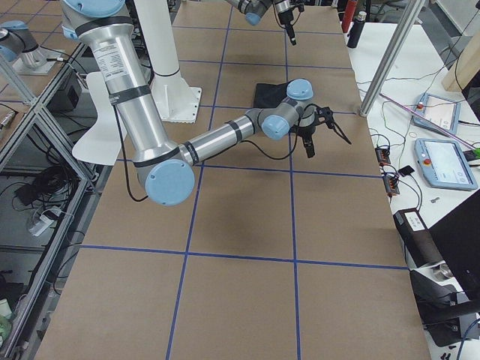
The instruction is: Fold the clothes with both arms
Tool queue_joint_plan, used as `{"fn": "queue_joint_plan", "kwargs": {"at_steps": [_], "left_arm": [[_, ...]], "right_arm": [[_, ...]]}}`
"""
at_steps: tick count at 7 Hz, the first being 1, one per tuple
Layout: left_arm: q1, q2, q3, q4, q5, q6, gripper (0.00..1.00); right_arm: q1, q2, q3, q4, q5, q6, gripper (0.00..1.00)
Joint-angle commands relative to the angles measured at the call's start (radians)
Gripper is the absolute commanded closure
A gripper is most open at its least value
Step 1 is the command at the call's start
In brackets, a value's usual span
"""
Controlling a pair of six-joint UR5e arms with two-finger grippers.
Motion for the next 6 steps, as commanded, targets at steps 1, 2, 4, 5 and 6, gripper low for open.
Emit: {"fn": "queue_joint_plan", "kwargs": {"at_steps": [1,2,4,5,6], "left_arm": [[-0.126,0.06,0.035,0.003,0.002,0.147,0.0],[-0.192,0.068,0.08,0.0,-0.007,0.204,0.0],[-0.286,0.172,0.092,-0.02,-0.006,0.609,0.0],[-0.336,0.202,0.109,-0.022,-0.009,0.731,0.0],[-0.35,0.232,0.114,-0.023,-0.007,0.809,0.0]], "right_arm": [[0.059,-0.166,0.082,0.01,0.007,-0.028,0.0],[0.064,-0.234,0.121,0.025,-0.002,-0.022,0.0],[0.096,-0.277,0.084,0.022,-0.005,-0.017,0.0],[0.155,-0.299,0.034,0.024,0.003,-0.028,0.0],[0.2,-0.305,-0.018,0.024,0.004,-0.03,0.0]]}}
